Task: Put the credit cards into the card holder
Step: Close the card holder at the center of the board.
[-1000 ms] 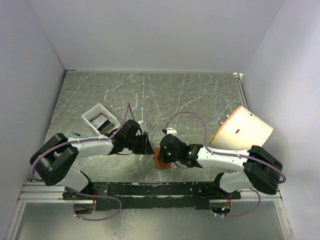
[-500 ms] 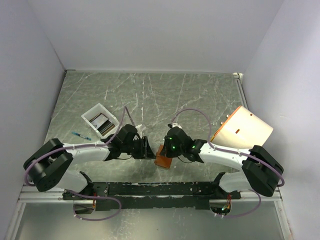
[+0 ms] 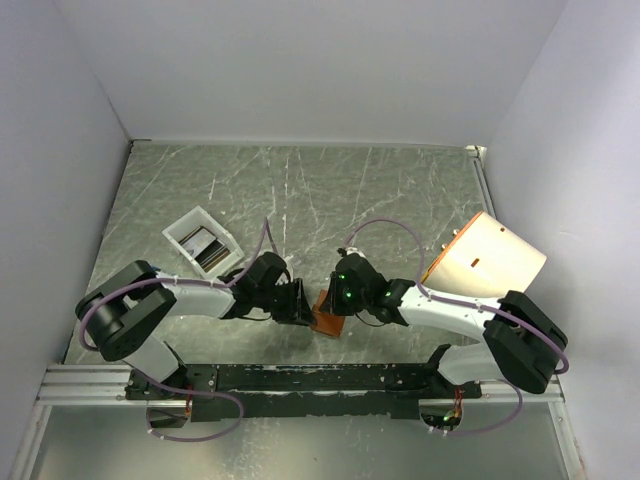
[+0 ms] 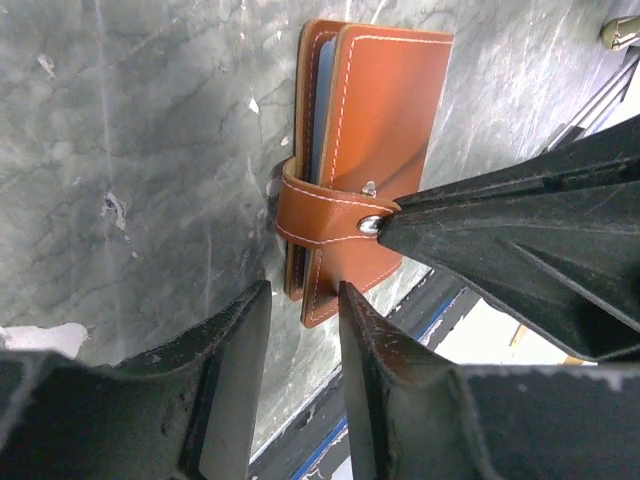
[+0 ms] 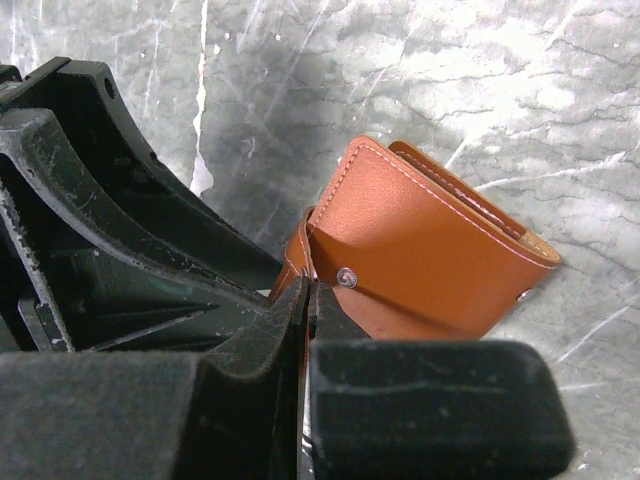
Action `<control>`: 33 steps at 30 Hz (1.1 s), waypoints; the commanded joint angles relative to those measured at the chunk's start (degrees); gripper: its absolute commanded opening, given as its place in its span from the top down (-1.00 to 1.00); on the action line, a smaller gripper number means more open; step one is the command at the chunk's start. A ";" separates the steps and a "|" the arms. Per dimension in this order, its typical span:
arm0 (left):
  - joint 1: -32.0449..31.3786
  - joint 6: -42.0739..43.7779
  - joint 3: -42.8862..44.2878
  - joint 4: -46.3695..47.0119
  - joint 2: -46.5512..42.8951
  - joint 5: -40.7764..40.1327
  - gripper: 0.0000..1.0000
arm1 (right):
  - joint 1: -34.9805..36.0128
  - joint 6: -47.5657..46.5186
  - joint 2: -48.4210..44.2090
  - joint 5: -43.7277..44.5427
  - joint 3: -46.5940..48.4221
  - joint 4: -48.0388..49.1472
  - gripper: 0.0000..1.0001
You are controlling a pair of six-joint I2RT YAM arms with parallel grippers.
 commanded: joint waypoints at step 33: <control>-0.85 0.55 2.94 -5.14 4.50 -4.74 0.58 | -2.19 4.60 -3.32 5.01 -3.15 -5.47 1.00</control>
